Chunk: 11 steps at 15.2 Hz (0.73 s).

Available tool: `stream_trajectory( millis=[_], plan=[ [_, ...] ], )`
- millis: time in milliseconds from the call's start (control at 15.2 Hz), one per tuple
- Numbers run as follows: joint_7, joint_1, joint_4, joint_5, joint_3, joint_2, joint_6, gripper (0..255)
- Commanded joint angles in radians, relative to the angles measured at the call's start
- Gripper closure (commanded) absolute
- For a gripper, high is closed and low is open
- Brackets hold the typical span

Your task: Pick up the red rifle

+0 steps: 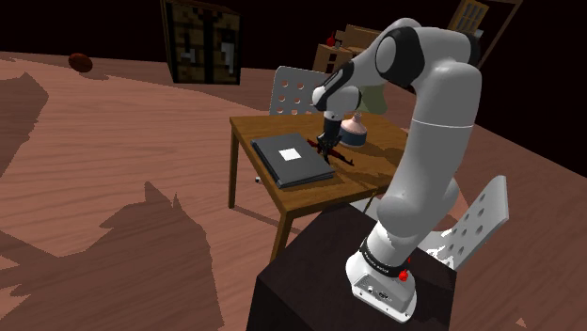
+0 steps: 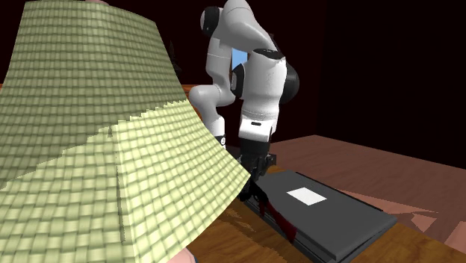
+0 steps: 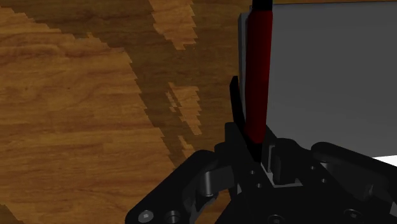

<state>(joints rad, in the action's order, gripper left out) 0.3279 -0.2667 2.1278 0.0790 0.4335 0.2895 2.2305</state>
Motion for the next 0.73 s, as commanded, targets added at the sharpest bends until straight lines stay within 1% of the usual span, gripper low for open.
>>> stream_trajectory(
  millis=[0, 660],
  plan=[
    [-0.004, 0.002, -0.005, -0.010, 0.005, -0.018, -0.021, 255],
    [-0.031, 0.016, -0.044, -0.056, 0.019, -0.106, -0.140, 255]
  ],
)
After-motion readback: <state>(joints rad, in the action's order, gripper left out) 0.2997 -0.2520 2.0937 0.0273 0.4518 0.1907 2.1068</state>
